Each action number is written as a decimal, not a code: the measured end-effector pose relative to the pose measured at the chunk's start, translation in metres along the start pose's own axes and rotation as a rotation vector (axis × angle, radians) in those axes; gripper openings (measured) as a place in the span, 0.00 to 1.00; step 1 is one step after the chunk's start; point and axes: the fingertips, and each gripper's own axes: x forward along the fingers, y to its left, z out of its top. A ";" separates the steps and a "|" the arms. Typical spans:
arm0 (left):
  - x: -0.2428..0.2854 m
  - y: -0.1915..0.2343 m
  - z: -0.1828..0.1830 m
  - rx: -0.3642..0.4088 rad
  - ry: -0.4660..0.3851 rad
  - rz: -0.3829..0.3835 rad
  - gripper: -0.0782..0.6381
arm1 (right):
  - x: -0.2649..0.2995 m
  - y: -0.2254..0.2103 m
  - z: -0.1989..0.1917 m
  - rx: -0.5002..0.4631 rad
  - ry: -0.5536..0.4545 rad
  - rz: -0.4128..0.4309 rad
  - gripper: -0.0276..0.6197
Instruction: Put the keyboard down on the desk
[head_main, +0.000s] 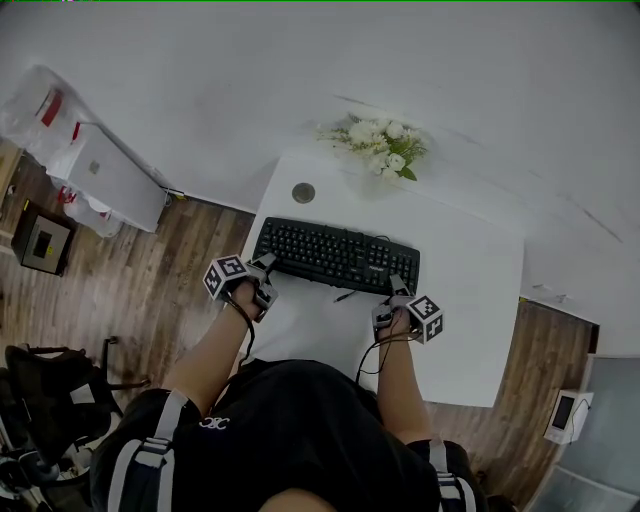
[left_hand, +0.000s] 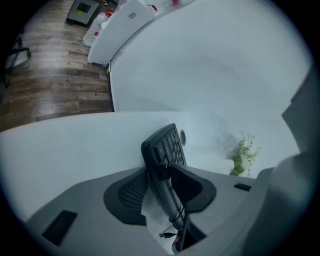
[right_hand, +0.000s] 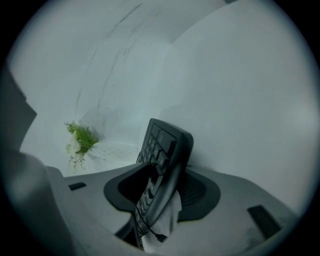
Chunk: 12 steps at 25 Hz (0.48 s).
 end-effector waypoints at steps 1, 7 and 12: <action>0.000 0.001 -0.001 0.006 0.004 0.015 0.33 | -0.001 -0.002 0.001 -0.026 -0.001 -0.034 0.30; -0.003 0.005 -0.001 0.028 0.003 0.060 0.35 | -0.008 -0.009 0.000 -0.123 0.003 -0.169 0.38; -0.010 0.010 0.002 0.062 -0.027 0.100 0.35 | -0.016 -0.017 -0.004 -0.170 -0.010 -0.290 0.45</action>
